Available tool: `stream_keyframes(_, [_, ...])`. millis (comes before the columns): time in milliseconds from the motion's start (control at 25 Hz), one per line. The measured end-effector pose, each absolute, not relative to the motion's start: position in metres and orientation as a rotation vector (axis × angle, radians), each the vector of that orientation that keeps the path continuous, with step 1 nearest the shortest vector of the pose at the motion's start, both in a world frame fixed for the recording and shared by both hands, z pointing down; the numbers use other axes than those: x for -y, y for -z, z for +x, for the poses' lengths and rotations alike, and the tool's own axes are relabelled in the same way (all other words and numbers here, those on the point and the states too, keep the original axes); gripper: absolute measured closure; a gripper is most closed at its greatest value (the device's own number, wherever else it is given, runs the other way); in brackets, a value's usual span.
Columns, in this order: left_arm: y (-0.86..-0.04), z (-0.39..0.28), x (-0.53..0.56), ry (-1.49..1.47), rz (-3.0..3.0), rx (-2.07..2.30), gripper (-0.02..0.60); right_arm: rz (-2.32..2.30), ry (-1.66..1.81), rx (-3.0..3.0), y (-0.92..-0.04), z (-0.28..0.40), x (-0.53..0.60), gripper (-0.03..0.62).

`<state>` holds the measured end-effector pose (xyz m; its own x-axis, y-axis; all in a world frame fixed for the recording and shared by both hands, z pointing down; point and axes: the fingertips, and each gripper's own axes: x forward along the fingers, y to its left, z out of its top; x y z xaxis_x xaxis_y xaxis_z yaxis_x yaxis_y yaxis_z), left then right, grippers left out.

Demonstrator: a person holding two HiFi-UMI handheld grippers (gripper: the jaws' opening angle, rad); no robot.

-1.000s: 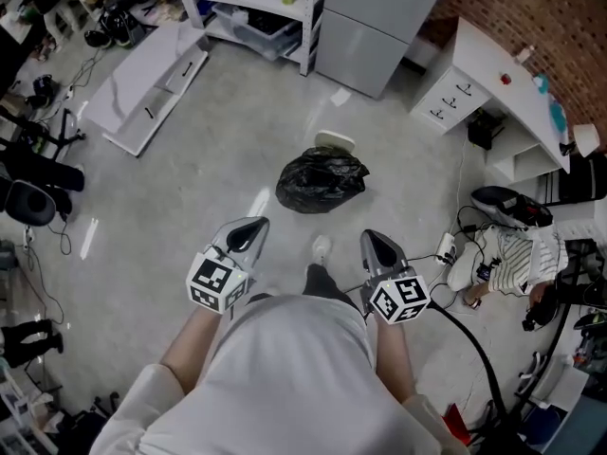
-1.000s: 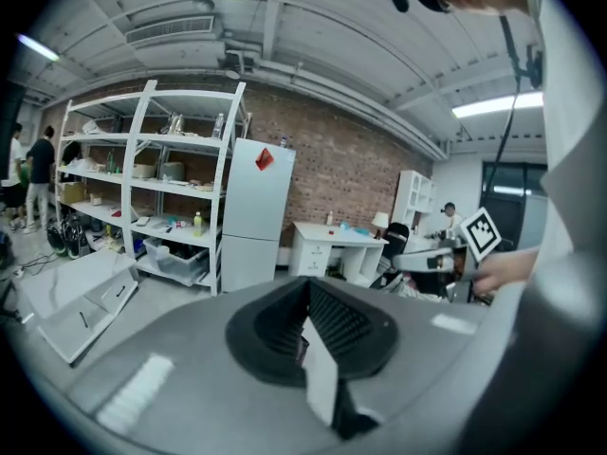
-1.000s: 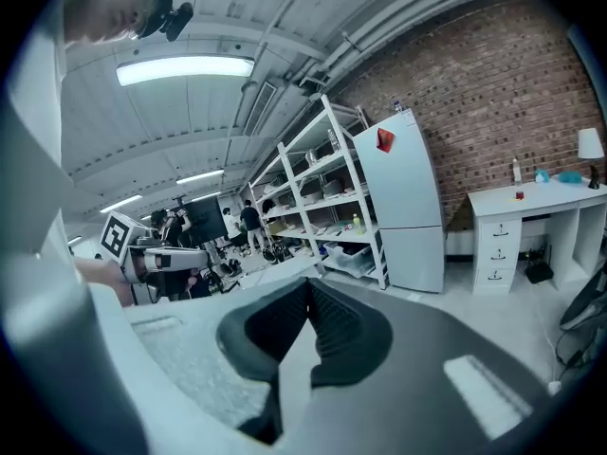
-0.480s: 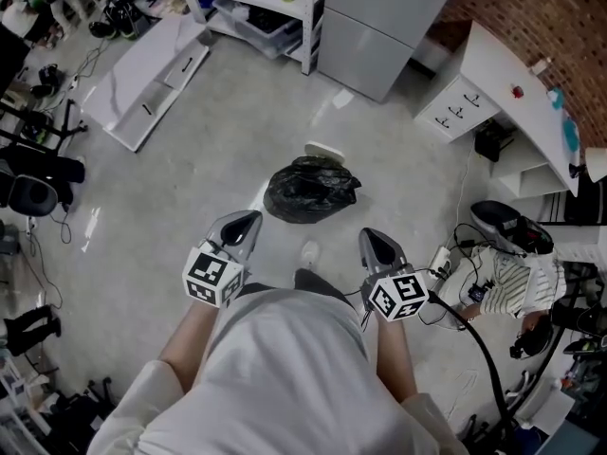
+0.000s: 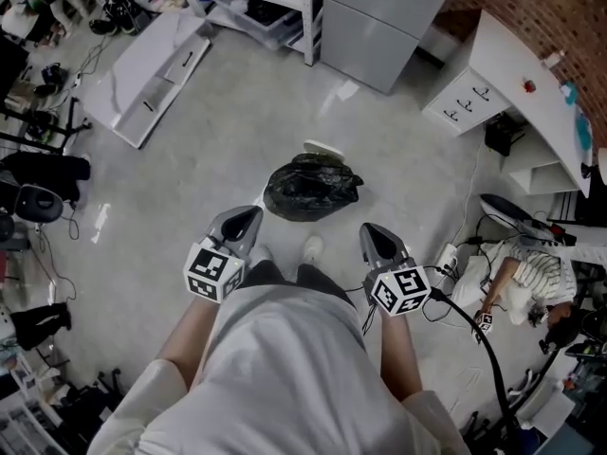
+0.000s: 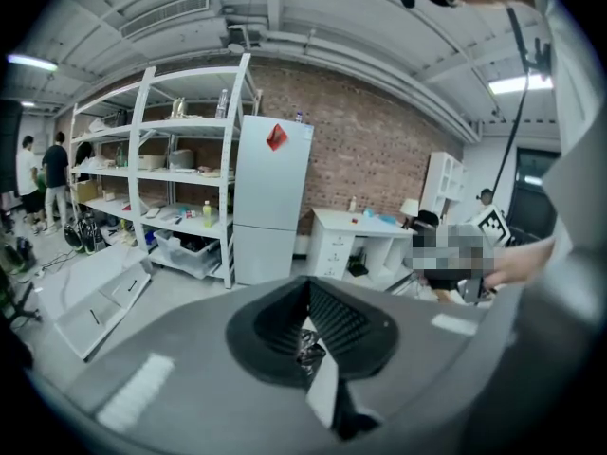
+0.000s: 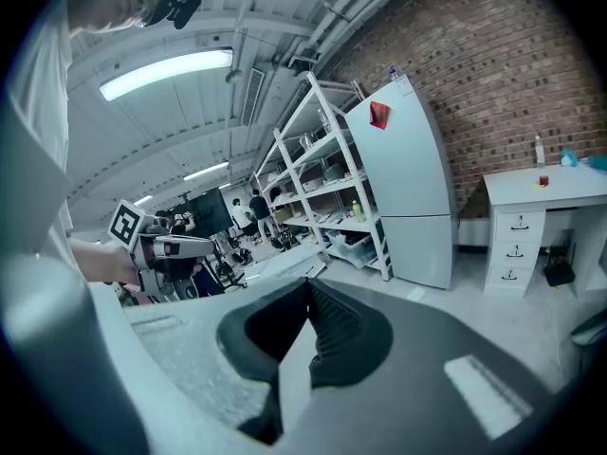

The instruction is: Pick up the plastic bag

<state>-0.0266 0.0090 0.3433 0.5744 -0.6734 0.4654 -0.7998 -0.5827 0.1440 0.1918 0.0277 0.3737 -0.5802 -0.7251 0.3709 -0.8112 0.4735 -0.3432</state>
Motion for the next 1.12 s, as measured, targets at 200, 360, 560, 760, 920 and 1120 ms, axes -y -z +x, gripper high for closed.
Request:
stream_keyframes(200, [-0.352, -0.038, 0.012, -0.583, 2.506, 1.215, 0.577, 1.406, -0.728, 2.515, -0.383, 0.184, -0.016, 0.594])
stream_keyframes(360, [-0.369, -0.045, 0.03, -0.621, 2.527, 1.183, 0.577, 1.47, -0.732, 2.463, -0.396, 0.184, -0.004, 0.594])
stream_keyframes(560, [-0.41, -0.051, 0.056, -0.699, 2.527, 1.076, 0.577, 1.515, -0.751, 2.41, -0.422, 0.177, 0.015, 0.594])
stream_keyframes(760, [-0.466, -0.056, 0.085, -0.734, 2.524, 1.034, 0.577, 1.507, -0.771, 2.35, -0.476, 0.164, 0.032, 0.594])
stream_keyframes(920, [-0.523, -0.061, 0.1, -0.751, 2.475, 1.014, 0.577, 1.504, -0.8, 2.307, -0.524, 0.158, 0.046, 0.594])
stream_keyframes(1120, [-0.59, -0.059, 0.111, -0.775, 2.443, 0.962, 0.577, 1.493, -0.855, 2.255, -0.59, 0.158, 0.06, 0.592])
